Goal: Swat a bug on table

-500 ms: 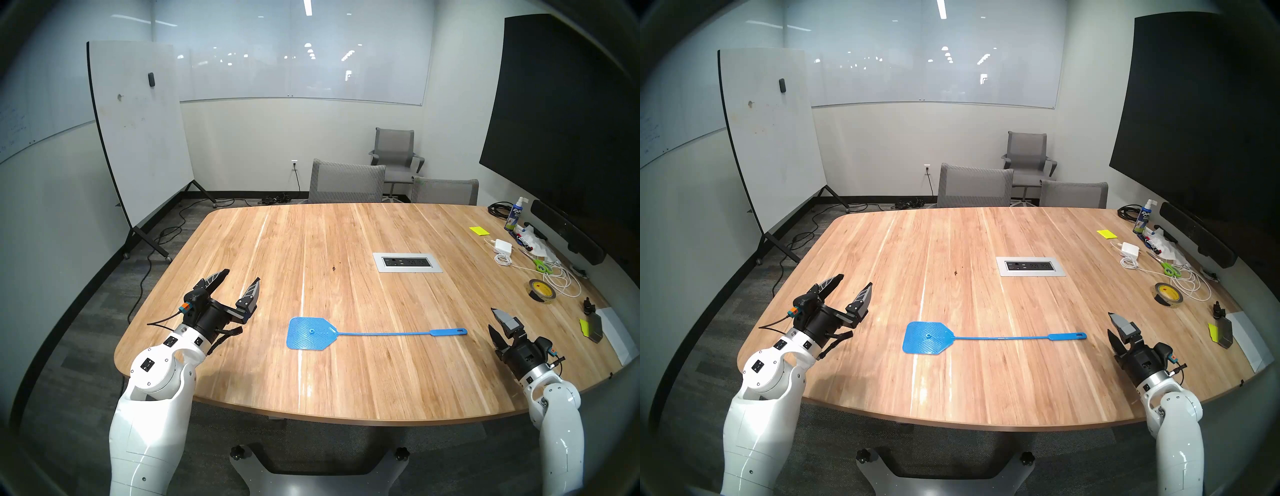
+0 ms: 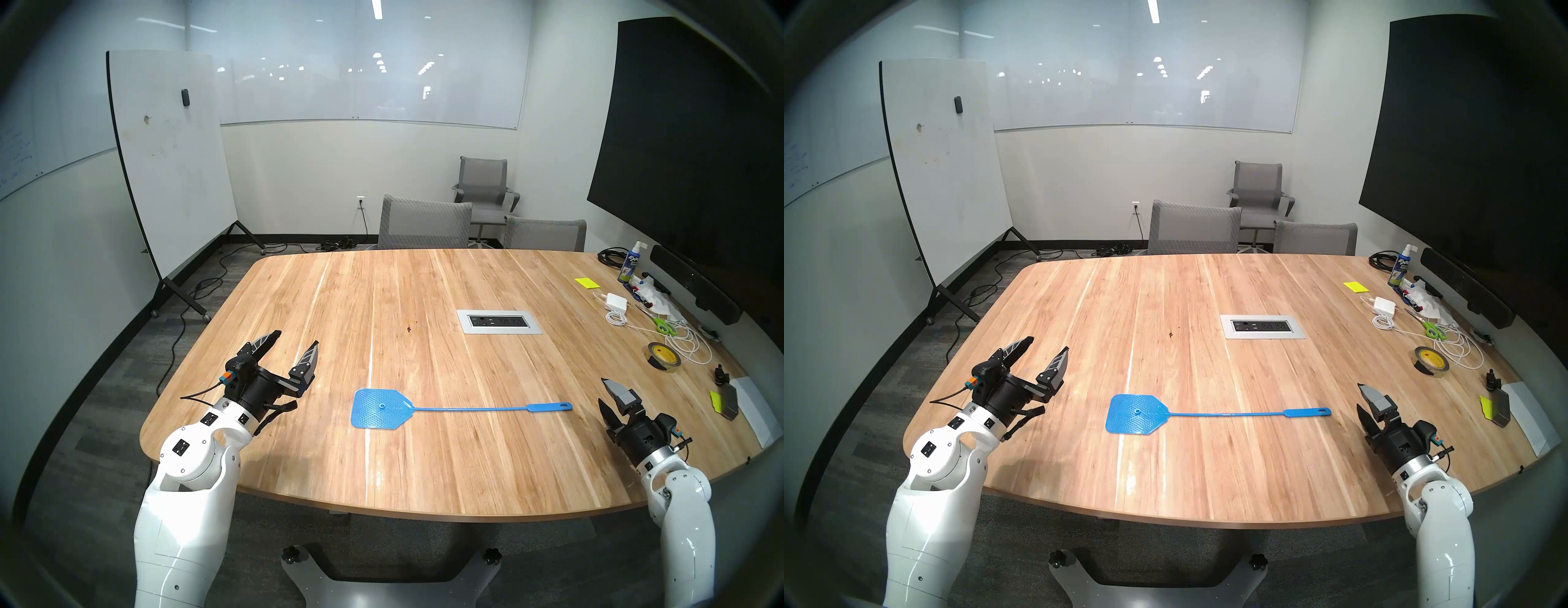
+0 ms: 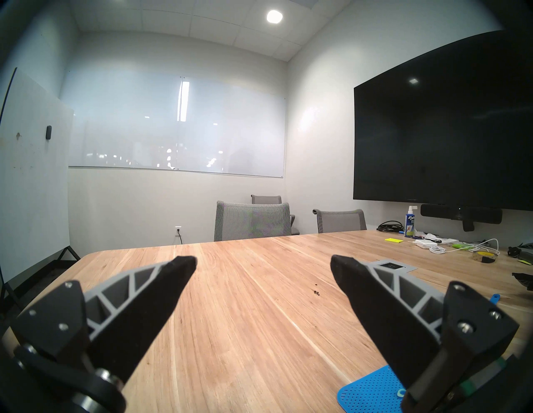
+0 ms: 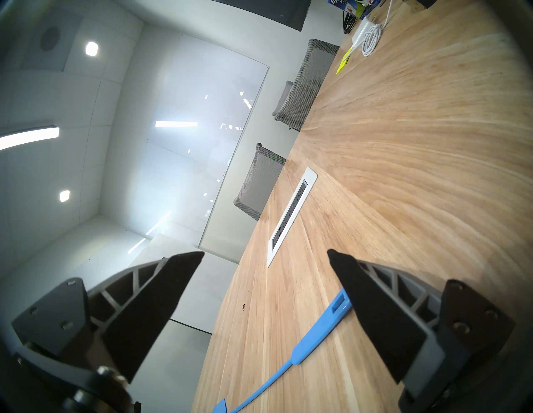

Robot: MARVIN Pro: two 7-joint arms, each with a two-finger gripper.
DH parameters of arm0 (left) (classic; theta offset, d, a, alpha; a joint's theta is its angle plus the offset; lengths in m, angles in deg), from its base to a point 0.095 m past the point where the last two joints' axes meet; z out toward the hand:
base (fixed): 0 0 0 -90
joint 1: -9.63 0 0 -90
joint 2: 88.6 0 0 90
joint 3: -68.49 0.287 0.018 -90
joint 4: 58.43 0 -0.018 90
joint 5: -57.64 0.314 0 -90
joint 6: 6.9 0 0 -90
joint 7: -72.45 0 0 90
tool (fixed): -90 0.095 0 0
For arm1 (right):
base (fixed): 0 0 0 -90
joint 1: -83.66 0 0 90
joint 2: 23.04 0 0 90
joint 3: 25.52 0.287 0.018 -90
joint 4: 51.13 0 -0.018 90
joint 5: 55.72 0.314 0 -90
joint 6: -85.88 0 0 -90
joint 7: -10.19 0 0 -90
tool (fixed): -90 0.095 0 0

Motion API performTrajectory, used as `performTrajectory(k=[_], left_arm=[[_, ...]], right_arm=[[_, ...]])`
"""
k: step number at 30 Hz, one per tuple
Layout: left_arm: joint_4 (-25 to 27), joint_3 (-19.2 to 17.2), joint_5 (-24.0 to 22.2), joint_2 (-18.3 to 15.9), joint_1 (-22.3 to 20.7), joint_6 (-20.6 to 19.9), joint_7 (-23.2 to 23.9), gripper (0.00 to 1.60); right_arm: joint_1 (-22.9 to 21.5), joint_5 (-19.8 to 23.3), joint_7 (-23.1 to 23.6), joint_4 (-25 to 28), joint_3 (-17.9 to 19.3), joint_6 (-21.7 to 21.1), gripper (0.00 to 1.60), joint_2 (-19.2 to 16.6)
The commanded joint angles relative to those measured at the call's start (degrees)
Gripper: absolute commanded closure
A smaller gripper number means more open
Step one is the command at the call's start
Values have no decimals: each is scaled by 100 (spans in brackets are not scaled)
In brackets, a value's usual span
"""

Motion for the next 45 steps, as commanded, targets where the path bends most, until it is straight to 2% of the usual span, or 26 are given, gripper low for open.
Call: performTrajectory(k=[1, 15, 21, 25, 31, 37, 45], left_arm=[[94, -3, 3, -7, -6, 3, 3, 0], [87, -5, 3, -5, -10, 7, 7, 0], [87, -5, 3, -4, -10, 7, 9, 0], [84, -6, 3, -4, -12, 9, 10, 0], [85, -6, 4, -3, -11, 9, 11, 0], [90, -7, 6, -2, -9, 5, 10, 0], [90, -8, 7, 0, -9, 5, 11, 0]], right_arm=[[-10, 0, 15, 77, -2, -1, 0, -7], [-421, 60, -355, 87, -192, -232, 0, -137], [-142, 21, -285, 491, -188, -312, 0, -141], [122, 33, -103, 803, -62, -389, 0, -187], [438, 143, -90, 1256, 208, -675, 0, -240], [551, 93, -102, 1298, 277, -949, 0, -400], [583, -264, 191, 1248, 263, -928, 0, -588]])
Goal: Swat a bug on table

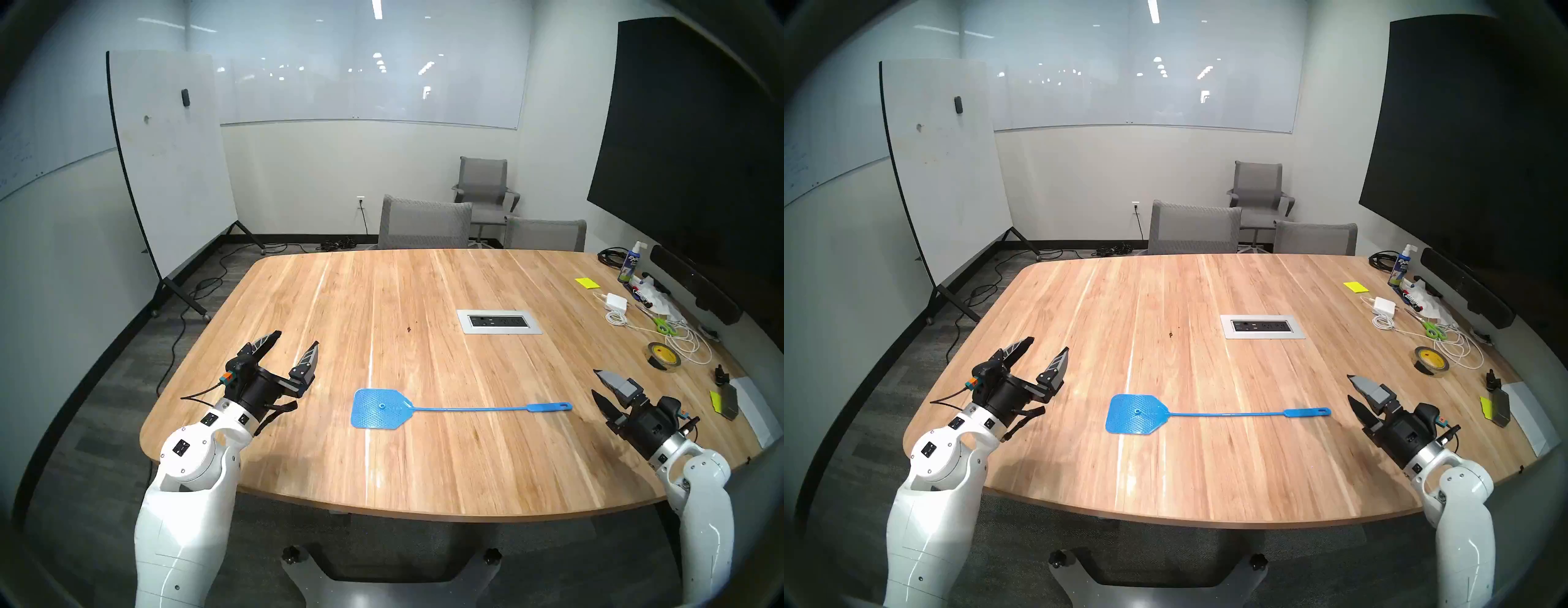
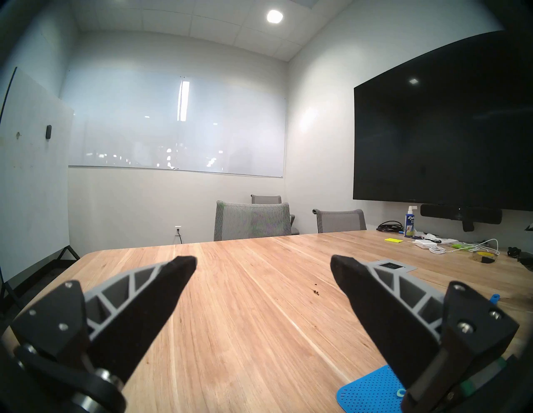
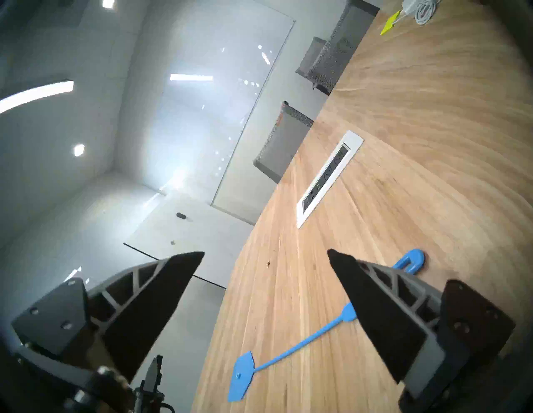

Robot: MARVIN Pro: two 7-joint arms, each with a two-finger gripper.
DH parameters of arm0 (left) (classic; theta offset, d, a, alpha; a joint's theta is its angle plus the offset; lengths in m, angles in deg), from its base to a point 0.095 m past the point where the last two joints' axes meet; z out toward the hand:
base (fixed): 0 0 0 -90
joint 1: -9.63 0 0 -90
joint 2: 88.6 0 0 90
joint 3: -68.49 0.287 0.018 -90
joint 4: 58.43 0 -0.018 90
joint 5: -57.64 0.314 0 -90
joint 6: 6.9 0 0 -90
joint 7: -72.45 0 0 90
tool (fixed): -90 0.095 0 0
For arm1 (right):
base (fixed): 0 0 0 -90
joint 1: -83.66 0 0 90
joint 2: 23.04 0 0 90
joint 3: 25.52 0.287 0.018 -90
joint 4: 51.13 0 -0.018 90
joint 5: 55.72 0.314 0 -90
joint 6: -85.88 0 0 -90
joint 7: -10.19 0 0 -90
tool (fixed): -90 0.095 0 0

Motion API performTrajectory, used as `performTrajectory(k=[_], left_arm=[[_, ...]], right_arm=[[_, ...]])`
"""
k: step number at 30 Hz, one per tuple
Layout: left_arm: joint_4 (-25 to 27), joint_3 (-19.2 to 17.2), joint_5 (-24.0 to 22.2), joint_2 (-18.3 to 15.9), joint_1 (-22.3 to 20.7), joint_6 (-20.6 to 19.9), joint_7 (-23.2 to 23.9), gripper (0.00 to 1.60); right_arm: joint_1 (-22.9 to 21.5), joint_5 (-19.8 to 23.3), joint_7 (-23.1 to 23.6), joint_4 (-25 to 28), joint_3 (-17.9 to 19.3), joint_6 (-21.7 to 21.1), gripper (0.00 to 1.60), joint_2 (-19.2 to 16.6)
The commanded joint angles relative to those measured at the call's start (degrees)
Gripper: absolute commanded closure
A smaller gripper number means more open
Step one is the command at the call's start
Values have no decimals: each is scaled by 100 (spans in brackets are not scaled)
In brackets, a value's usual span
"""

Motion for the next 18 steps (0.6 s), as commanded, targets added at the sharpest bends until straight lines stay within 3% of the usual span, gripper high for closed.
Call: performTrajectory(k=[1, 18], left_arm=[[98, -5, 6, -10, -9, 4, 1, 0], [93, -7, 7, -7, -12, 6, 6, 0]], right_arm=[[6, -132, 235, 133, 56, -17, 0, -231], [-346, -953, 721, -95, 11, 416, 0, -636]])
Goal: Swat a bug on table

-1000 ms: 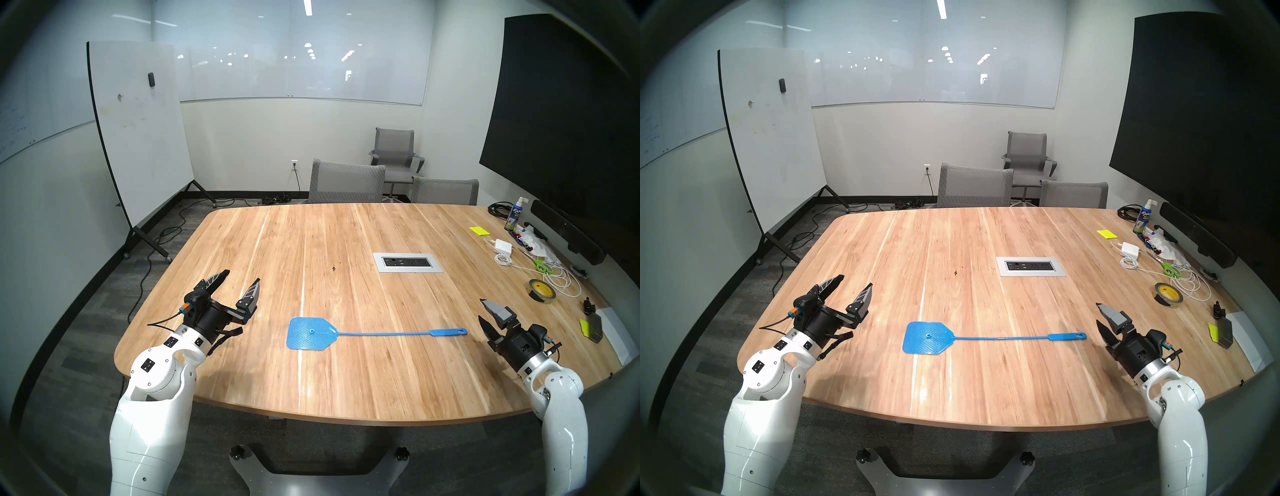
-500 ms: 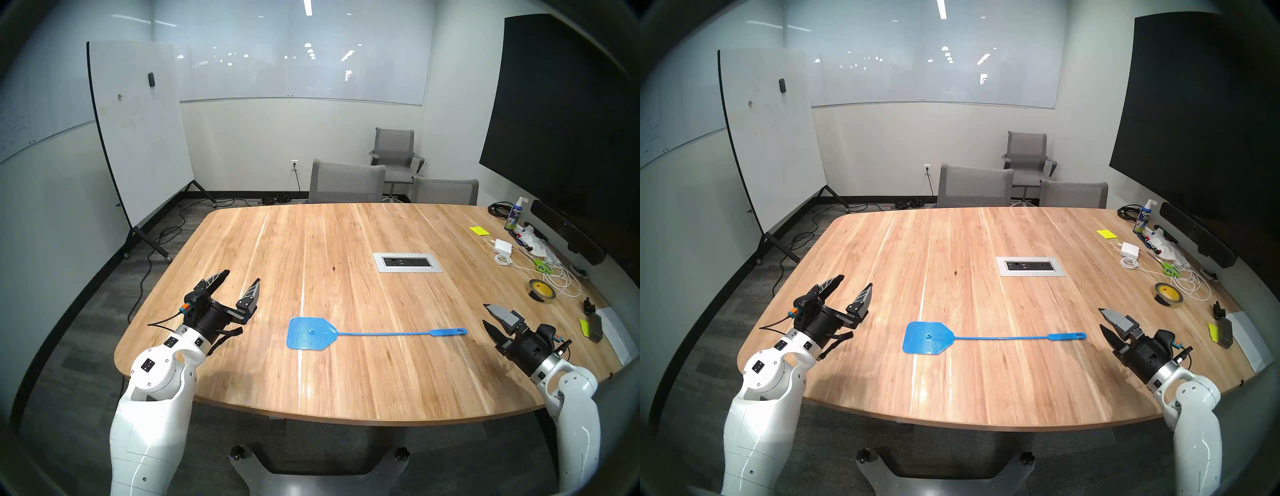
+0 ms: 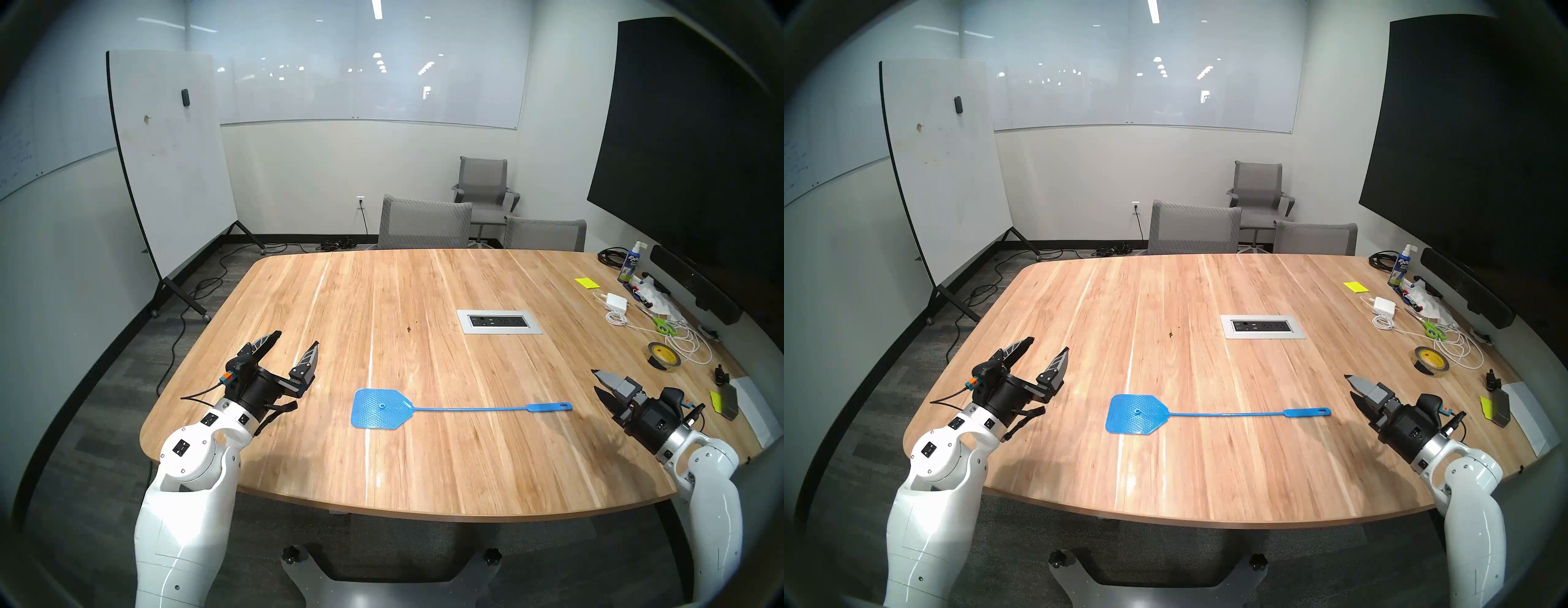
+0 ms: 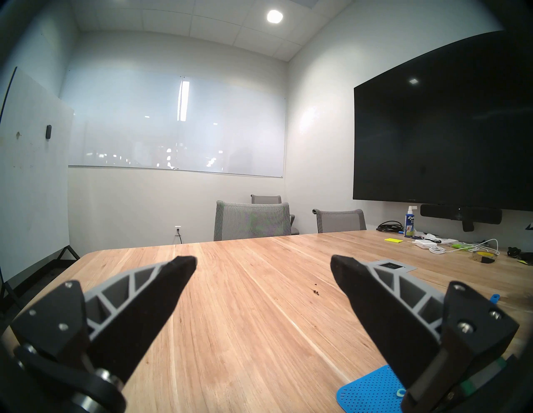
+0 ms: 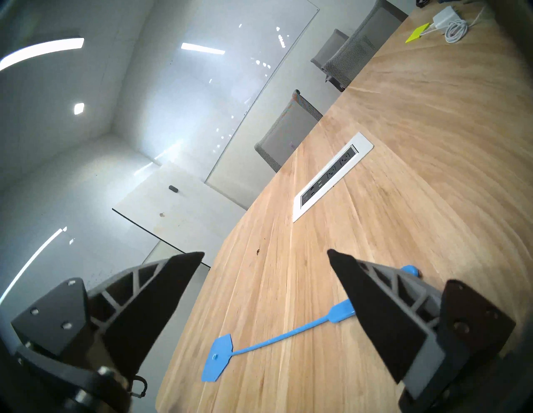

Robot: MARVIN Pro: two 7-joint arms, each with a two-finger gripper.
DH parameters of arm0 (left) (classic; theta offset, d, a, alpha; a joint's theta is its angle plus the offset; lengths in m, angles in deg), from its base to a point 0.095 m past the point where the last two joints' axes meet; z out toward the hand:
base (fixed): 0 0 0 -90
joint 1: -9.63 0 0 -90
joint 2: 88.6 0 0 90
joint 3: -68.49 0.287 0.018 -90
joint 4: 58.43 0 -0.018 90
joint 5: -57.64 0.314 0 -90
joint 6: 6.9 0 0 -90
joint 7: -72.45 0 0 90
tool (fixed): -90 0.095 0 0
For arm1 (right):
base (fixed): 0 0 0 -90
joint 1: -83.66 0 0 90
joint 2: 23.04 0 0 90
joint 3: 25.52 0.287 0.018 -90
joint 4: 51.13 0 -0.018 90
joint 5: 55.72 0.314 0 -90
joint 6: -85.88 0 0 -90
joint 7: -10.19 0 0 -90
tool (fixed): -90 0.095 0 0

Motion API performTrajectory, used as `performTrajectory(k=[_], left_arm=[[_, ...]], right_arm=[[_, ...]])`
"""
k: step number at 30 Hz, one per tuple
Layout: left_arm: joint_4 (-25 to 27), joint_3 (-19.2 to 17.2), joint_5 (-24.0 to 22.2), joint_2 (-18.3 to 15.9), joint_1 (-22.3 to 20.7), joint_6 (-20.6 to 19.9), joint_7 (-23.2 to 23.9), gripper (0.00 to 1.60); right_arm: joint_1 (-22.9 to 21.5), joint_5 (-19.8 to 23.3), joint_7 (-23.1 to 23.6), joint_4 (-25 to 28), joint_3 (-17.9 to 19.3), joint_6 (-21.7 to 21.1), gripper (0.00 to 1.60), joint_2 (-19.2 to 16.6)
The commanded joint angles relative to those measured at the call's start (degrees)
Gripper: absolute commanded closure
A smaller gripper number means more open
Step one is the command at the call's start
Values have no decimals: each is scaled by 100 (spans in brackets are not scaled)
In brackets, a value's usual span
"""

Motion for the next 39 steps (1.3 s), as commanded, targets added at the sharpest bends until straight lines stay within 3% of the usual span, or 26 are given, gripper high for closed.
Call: performTrajectory(k=[1, 14, 27, 39], left_arm=[[96, -5, 7, -10, -12, 6, 1, 0], [96, -7, 8, -9, -12, 5, 3, 0], [97, -8, 9, -7, -12, 5, 4, 0], [94, -9, 9, -6, -13, 6, 7, 0]], right_arm=[[-266, -250, 339, -139, -9, 265, 0, -305], [-364, -804, 997, -413, -78, 651, 0, -564], [-505, -1644, 1733, -635, -205, 1651, 0, -717], [-871, -2144, 2064, -1078, -391, 2149, 0, -977]])
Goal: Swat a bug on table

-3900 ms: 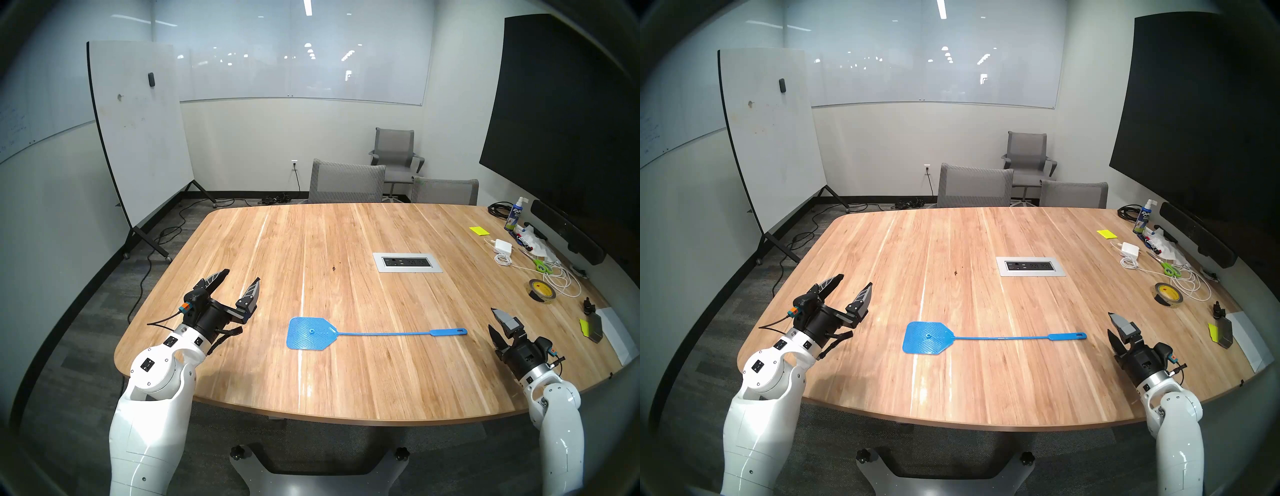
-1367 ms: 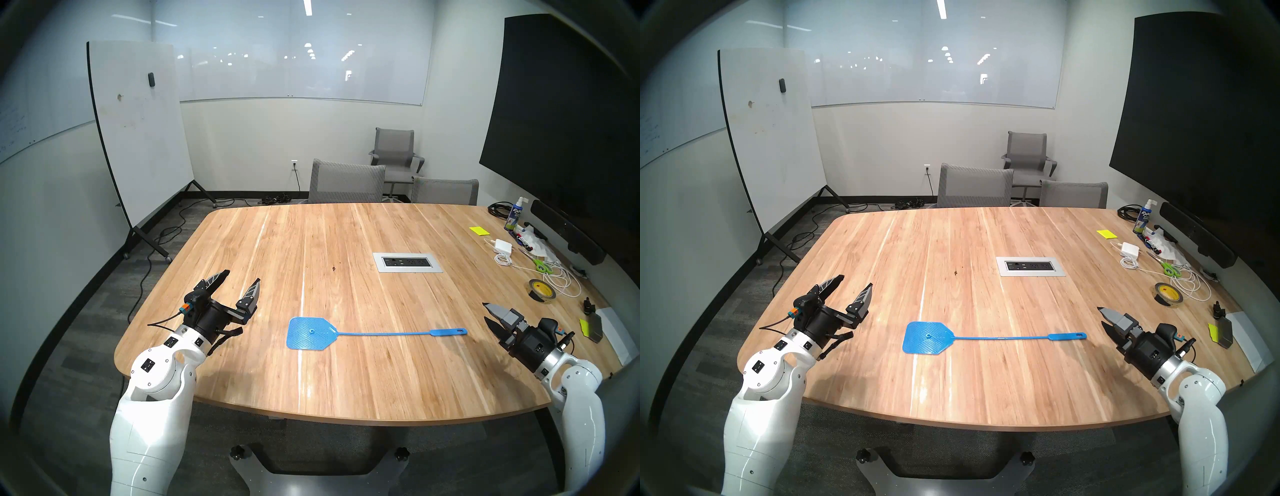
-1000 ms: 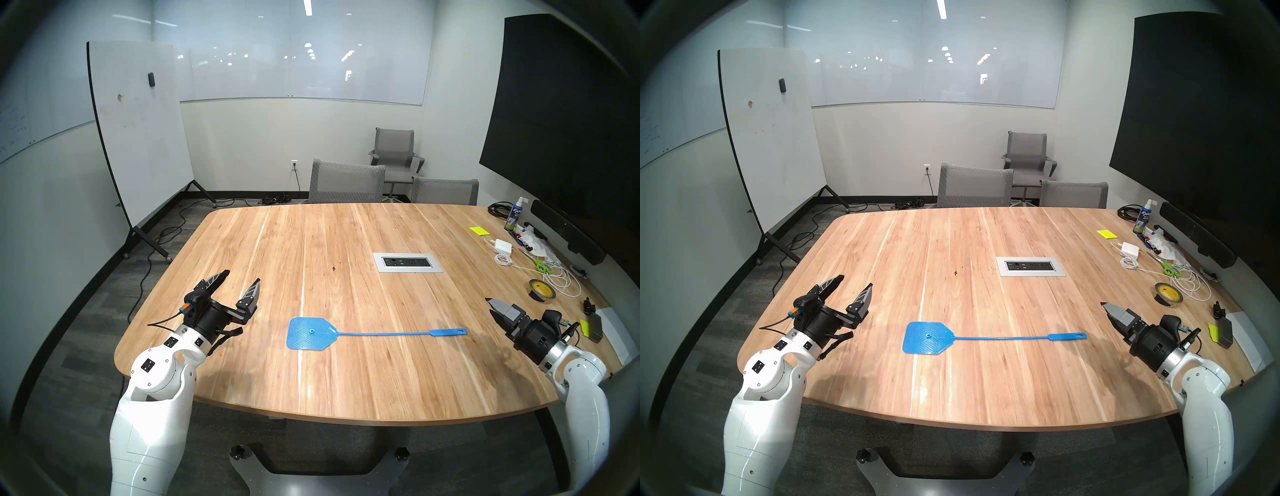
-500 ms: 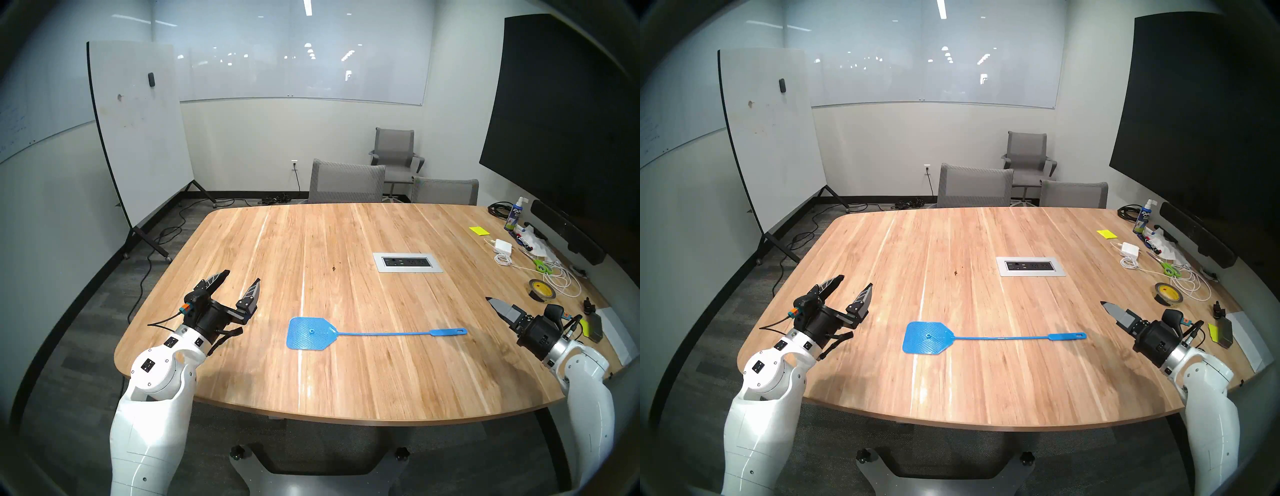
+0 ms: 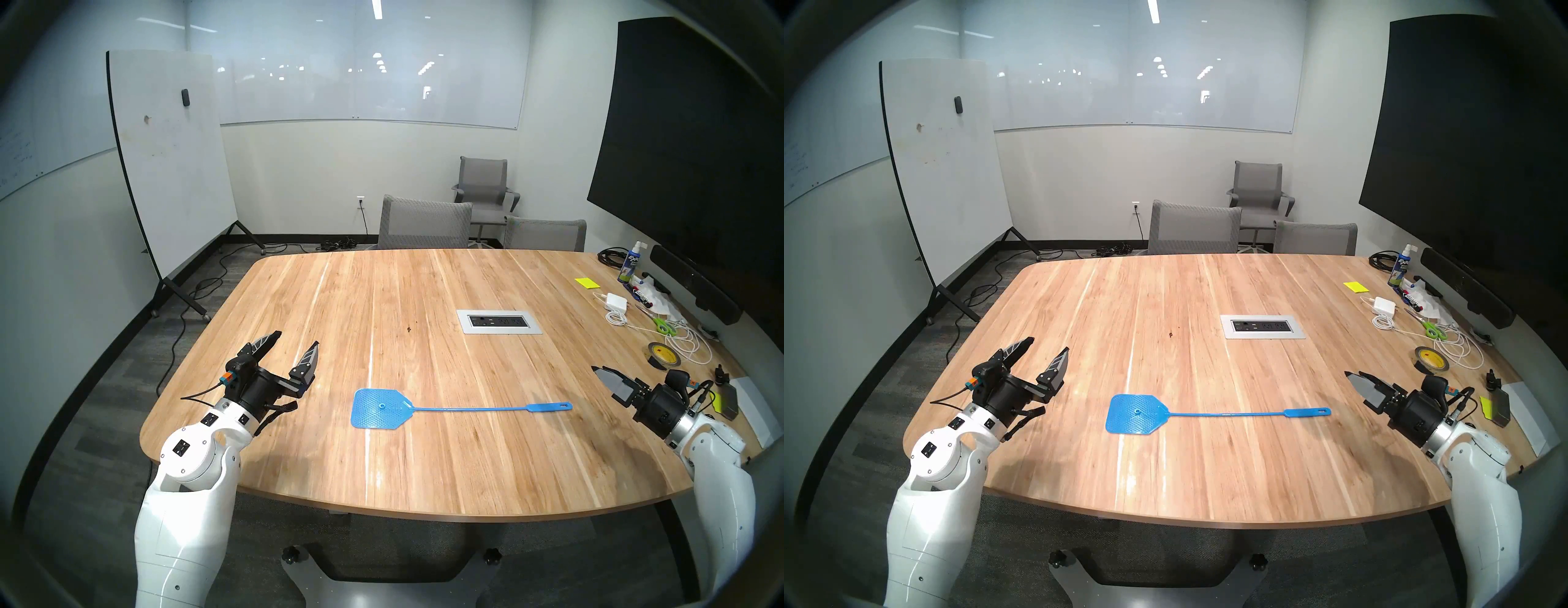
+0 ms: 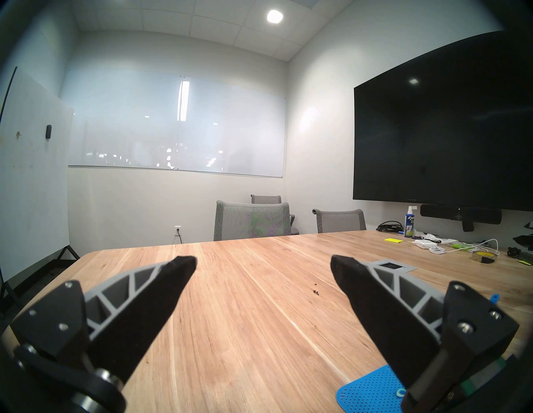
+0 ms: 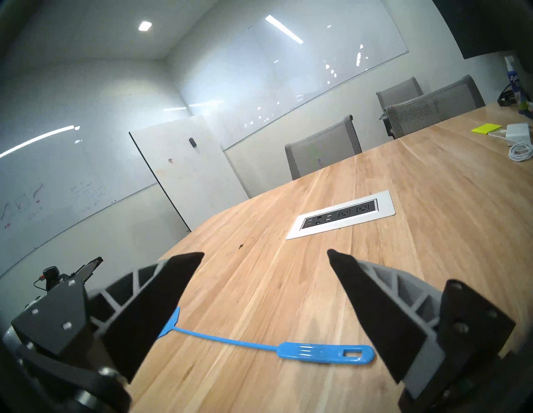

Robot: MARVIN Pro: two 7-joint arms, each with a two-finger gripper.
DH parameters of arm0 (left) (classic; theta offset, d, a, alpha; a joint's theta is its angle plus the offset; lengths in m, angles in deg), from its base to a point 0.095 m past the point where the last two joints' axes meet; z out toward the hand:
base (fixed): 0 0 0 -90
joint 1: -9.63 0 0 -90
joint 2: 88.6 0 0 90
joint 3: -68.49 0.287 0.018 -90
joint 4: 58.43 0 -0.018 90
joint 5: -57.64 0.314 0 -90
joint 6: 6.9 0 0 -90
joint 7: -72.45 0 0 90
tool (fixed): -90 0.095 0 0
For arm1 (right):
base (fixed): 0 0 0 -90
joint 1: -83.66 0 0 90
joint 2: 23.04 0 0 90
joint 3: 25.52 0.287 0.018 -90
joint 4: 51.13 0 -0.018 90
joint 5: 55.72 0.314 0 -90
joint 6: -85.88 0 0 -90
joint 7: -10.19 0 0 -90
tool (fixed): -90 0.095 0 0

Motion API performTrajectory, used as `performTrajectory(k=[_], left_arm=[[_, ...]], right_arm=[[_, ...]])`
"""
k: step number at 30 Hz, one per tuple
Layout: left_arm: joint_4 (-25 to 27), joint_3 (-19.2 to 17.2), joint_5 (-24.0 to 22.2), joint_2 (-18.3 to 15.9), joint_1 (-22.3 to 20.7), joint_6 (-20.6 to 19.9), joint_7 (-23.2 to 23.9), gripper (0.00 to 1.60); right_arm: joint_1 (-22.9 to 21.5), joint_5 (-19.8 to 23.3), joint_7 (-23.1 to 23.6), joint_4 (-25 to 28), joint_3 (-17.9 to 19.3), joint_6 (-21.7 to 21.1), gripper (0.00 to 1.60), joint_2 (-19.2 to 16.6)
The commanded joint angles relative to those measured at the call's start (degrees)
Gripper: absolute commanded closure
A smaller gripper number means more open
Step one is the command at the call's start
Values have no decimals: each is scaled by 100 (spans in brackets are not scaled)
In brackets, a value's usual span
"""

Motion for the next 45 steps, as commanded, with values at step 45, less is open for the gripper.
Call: performTrajectory(k=[45], left_arm=[[92, -10, 10, -5, -16, 8, 11, 0]], right_arm=[[-2230, -1578, 2680, -2337, -1105, 2790, 0, -990]])
